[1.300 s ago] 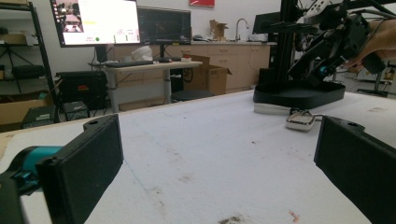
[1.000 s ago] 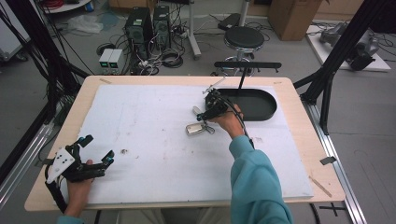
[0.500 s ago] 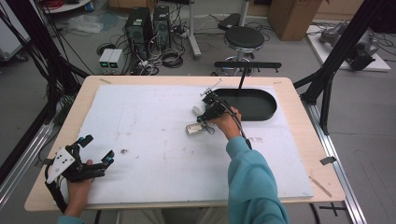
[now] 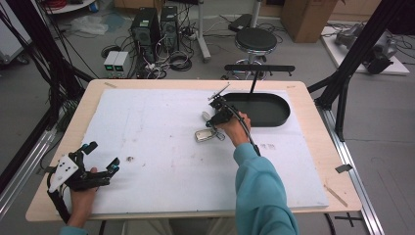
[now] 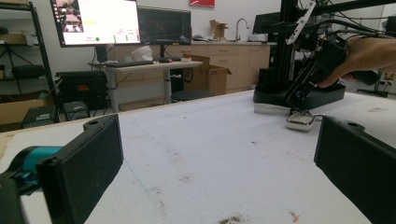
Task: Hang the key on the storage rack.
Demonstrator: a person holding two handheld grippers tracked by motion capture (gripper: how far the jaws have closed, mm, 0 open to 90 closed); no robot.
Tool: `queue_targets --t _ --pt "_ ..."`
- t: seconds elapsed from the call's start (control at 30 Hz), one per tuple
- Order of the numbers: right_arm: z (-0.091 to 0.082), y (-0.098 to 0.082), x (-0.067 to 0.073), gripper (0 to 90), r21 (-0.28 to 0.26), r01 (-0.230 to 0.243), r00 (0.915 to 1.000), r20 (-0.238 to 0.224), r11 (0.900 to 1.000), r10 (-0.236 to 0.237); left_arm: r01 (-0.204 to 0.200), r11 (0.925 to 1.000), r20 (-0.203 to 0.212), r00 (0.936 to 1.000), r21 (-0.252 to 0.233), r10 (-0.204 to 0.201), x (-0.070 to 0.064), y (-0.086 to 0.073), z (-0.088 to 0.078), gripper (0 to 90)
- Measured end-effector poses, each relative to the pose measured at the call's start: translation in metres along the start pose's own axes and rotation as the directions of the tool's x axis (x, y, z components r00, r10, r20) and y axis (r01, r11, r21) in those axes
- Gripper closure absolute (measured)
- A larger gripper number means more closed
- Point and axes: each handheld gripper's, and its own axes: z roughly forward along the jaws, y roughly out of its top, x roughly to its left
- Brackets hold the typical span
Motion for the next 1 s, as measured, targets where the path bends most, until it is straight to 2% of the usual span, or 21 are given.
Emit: queue_targets --t 0.1,0.27,0.47,0.73,0.87,1.0 --pt "0.002 0.0 -0.001 60.0 0.014 0.006 0.9998 0.017 1.0 -0.007 0.0 1.0 0.001 1.0 0.0 0.0 0.0 0.0 0.0 1.7" --pt "0.003 -0.001 -0.003 62.3 0.036 -0.01 0.9998 0.017 0.999 0.009 0.0 1.0 0.0 1.0 -0.001 0.0 0.0 0.0 0.0 1.7" --pt "0.006 -0.001 -0.004 64.8 0.053 0.007 0.9997 0.024 0.999 -0.008 0.0 1.0 0.0 1.0 -0.001 0.0 0.0 0.0 0.0 1.7" --pt "0.011 -0.002 -0.005 70.3 0.089 0.0 0.9996 0.028 0.996 -0.002 -0.001 1.0 0.0 1.0 0.0 0.001 0.0 0.0 0.0 1.7" --pt "0.014 -0.001 -0.003 80.5 0.112 0.034 0.9981 0.048 0.993 -0.039 0.0 1.0 0.0 1.0 0.0 0.0 0.0 0.0 0.0 1.7" --pt "0.014 0.0 0.001 81.8 0.128 0.066 0.9955 0.059 0.99 -0.074 0.0 1.0 0.0 1.0 -0.001 0.0 0.0 0.0 0.0 1.7"
